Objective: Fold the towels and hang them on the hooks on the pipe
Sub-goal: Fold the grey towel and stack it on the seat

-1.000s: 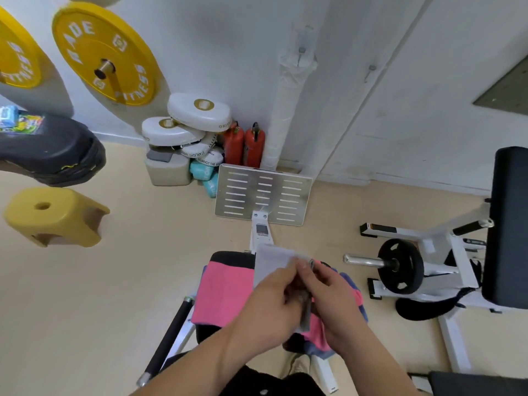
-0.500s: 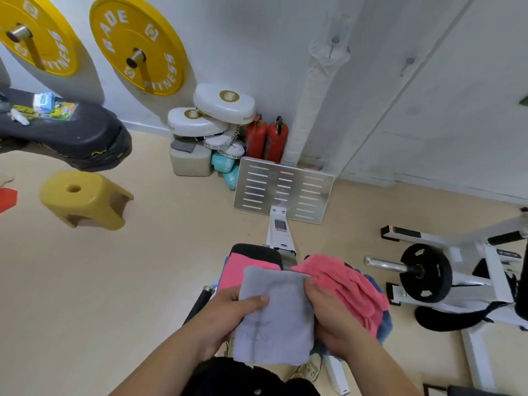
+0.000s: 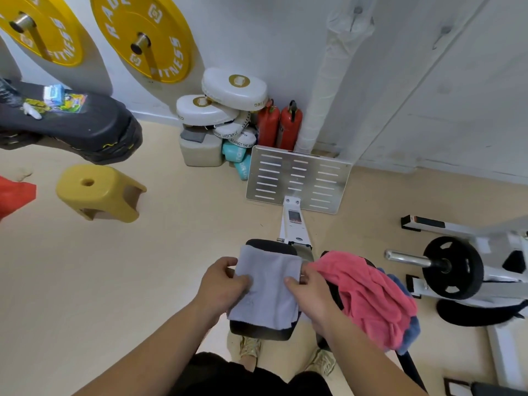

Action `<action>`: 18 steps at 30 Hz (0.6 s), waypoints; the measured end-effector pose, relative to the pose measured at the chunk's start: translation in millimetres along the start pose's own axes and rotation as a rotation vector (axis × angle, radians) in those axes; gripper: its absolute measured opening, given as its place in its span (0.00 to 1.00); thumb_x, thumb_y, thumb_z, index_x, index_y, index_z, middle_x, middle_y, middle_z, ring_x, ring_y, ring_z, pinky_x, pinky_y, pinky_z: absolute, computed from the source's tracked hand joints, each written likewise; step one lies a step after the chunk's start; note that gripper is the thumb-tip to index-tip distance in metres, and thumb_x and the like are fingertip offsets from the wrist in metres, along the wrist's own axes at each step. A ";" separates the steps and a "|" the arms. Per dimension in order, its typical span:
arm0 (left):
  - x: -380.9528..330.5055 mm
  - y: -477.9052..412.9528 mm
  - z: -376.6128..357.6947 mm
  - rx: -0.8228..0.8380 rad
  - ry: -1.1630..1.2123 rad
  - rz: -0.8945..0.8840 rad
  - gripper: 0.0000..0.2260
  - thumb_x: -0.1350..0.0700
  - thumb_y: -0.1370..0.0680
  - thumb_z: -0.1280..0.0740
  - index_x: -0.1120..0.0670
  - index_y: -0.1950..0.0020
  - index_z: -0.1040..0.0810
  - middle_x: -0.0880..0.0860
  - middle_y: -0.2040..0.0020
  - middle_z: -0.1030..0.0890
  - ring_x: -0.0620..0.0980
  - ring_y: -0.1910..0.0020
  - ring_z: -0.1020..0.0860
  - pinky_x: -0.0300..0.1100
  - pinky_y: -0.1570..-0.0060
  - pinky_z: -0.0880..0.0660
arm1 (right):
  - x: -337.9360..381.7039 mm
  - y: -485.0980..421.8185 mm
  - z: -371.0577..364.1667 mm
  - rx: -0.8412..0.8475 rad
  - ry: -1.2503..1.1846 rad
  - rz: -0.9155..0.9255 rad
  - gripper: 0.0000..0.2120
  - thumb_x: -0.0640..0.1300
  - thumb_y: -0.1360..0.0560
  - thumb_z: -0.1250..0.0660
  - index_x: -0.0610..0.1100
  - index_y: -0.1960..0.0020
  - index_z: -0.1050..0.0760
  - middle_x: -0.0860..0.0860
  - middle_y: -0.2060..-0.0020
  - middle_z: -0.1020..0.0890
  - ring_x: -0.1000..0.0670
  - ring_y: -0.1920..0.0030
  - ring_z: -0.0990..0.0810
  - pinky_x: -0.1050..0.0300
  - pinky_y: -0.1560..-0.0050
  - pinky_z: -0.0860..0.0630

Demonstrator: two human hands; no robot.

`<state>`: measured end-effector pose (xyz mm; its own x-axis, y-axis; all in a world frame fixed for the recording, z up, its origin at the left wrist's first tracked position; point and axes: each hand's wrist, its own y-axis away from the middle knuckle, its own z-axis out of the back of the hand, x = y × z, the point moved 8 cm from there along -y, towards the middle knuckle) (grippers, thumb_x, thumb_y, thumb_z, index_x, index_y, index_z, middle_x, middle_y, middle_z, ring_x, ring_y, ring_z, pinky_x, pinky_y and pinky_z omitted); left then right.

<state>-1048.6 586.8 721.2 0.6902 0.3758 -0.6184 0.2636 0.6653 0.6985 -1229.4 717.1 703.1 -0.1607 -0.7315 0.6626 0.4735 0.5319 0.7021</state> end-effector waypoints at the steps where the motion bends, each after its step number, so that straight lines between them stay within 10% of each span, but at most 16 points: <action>1: 6.6 -6.4 -3.1 0.001 -0.084 -0.026 0.14 0.54 0.27 0.28 0.49 0.42 0.22 0.48 0.53 0.17 0.47 0.55 0.18 0.39 0.63 0.24 | -6.4 -2.6 -3.3 -0.021 0.004 -0.012 0.06 0.41 0.20 0.34 0.50 0.46 0.24 0.52 0.51 0.16 0.52 0.50 0.17 0.55 0.51 0.19; 7: 30.2 -20.7 -1.0 -0.123 -0.392 -0.127 0.26 0.46 0.27 0.27 0.52 0.31 0.27 0.49 0.38 0.23 0.51 0.43 0.21 0.42 0.53 0.25 | -31.9 -14.2 -6.7 -0.127 -0.003 -0.058 0.08 0.46 0.22 0.28 0.48 0.46 0.24 0.52 0.53 0.17 0.49 0.49 0.18 0.54 0.49 0.22; 12: -23.0 12.7 -27.5 -0.063 -0.800 -0.834 0.28 0.56 0.34 0.28 0.49 0.32 0.23 0.52 0.33 0.23 0.56 0.38 0.23 0.45 0.53 0.18 | -23.4 -14.2 6.4 -0.160 0.128 0.048 0.12 0.45 0.24 0.26 0.46 0.44 0.25 0.46 0.56 0.19 0.48 0.56 0.19 0.60 0.60 0.27; 18: 0.7 7.4 -53.5 0.145 -1.071 -0.718 0.33 0.48 0.40 0.22 0.45 0.35 0.21 0.53 0.38 0.19 0.56 0.41 0.19 0.45 0.57 0.16 | -21.1 -4.7 -3.1 -0.034 0.408 0.295 0.35 0.47 0.25 0.30 0.61 0.21 0.39 0.56 0.42 0.27 0.56 0.48 0.21 0.58 0.44 0.21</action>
<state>-1082.3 626.5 706.6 0.5392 -0.7781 -0.3221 0.8210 0.4005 0.4070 -1225.5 728.7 685.1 0.3326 -0.6628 0.6708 0.4767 0.7319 0.4869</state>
